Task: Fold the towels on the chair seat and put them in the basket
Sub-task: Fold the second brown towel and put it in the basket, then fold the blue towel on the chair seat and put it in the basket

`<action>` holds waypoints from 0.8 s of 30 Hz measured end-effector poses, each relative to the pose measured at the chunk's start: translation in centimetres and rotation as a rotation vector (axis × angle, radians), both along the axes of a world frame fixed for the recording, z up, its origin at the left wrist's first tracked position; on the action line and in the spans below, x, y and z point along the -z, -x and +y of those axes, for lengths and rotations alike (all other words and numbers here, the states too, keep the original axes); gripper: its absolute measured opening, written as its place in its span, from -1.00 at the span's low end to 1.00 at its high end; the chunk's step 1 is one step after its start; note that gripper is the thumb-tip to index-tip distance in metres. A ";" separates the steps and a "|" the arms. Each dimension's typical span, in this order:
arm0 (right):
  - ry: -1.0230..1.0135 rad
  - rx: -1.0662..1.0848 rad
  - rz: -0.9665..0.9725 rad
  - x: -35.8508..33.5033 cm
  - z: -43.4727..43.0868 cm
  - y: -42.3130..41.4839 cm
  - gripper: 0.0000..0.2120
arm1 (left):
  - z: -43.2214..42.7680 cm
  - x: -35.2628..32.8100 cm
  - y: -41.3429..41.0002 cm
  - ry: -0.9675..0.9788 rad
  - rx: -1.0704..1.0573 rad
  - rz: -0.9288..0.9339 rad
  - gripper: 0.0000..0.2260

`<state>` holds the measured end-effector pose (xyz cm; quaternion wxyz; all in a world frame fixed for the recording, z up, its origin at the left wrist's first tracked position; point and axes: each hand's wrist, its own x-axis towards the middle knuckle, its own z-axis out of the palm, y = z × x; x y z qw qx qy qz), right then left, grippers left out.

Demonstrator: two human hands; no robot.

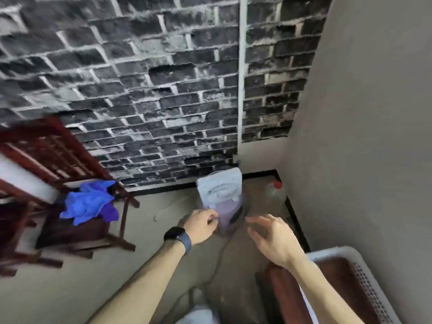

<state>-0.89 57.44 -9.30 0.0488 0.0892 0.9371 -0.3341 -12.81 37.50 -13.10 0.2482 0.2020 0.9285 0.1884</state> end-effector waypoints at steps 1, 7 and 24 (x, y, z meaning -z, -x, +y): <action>-0.005 -0.072 0.006 -1.1 -2.2 2.1 -0.76 | -3.3 -1.3 0.5 -0.001 -0.084 0.030 -0.75; 0.047 -0.423 0.087 -6.8 -18.3 11.5 -0.75 | -23.4 -6.7 0.9 -0.043 -0.550 0.198 -0.77; 0.210 -0.785 0.131 -9.2 -55.6 21.5 -0.77 | -60.5 -10.6 -0.5 -0.032 -1.015 0.382 -0.71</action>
